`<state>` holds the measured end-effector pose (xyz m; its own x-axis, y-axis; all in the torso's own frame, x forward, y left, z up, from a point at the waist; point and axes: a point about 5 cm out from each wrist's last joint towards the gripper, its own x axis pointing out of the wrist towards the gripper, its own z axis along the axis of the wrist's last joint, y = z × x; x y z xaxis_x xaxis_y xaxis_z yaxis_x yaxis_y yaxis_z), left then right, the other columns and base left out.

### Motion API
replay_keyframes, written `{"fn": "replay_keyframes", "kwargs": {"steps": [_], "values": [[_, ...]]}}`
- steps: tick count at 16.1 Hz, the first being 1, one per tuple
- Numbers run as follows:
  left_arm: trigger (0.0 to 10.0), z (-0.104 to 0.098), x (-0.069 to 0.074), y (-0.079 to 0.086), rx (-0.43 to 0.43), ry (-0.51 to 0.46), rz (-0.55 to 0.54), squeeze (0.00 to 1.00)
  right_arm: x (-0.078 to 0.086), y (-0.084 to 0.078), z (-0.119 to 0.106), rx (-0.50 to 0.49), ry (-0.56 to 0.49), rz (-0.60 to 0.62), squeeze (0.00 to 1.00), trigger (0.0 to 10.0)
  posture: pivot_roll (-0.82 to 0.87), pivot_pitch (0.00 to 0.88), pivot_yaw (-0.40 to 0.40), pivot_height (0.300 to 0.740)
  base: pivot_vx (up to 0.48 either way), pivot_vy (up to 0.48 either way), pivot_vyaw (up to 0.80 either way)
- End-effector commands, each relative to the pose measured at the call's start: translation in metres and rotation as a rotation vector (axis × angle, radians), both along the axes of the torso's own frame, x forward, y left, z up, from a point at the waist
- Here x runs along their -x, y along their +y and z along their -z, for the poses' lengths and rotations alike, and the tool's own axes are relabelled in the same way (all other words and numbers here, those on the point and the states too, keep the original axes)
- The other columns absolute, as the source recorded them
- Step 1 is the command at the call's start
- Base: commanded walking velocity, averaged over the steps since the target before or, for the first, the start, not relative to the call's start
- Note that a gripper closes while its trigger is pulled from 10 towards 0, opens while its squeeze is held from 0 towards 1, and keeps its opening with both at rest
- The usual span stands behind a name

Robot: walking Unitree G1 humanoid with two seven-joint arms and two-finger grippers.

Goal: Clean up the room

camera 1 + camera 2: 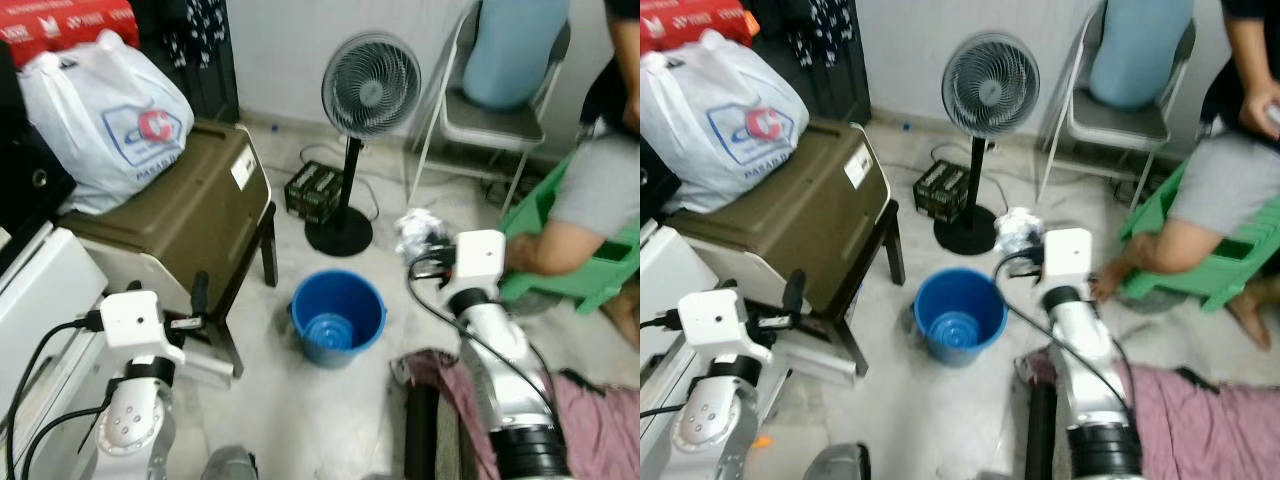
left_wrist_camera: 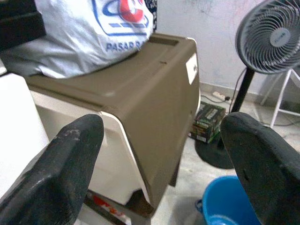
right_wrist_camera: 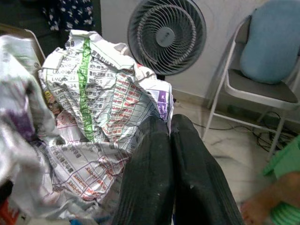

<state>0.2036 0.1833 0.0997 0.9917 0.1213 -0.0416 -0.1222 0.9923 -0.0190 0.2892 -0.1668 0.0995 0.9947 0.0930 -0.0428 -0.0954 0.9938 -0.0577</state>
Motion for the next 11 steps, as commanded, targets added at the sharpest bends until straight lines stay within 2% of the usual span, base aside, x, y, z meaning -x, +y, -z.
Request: {"fn": "replay_keyframes", "kwargs": {"steps": [1,7,11], "values": [[10.0,-0.0034,0.0002,0.0001,0.002,-0.015,0.012,0.0,-0.0007,-0.0018,-0.0003,-0.004,0.002,0.006,0.0,10.0,0.02,0.066,-0.081,0.74,0.33,0.0,0.0],[10.0,-0.0036,0.0003,-0.0008,0.002,-0.016,0.016,0.0,-0.0016,0.0013,-0.001,0.001,-0.004,-0.013,0.0,10.0,0.02,0.067,-0.082,0.74,0.337,0.0,0.0],[10.0,-0.0037,-0.0001,-0.0003,-0.001,-0.016,0.015,0.0,-0.0022,0.0034,-0.0015,0.001,-0.008,-0.02,0.0,10.0,0.02,0.067,-0.081,0.74,0.337,0.0,0.6]]}}
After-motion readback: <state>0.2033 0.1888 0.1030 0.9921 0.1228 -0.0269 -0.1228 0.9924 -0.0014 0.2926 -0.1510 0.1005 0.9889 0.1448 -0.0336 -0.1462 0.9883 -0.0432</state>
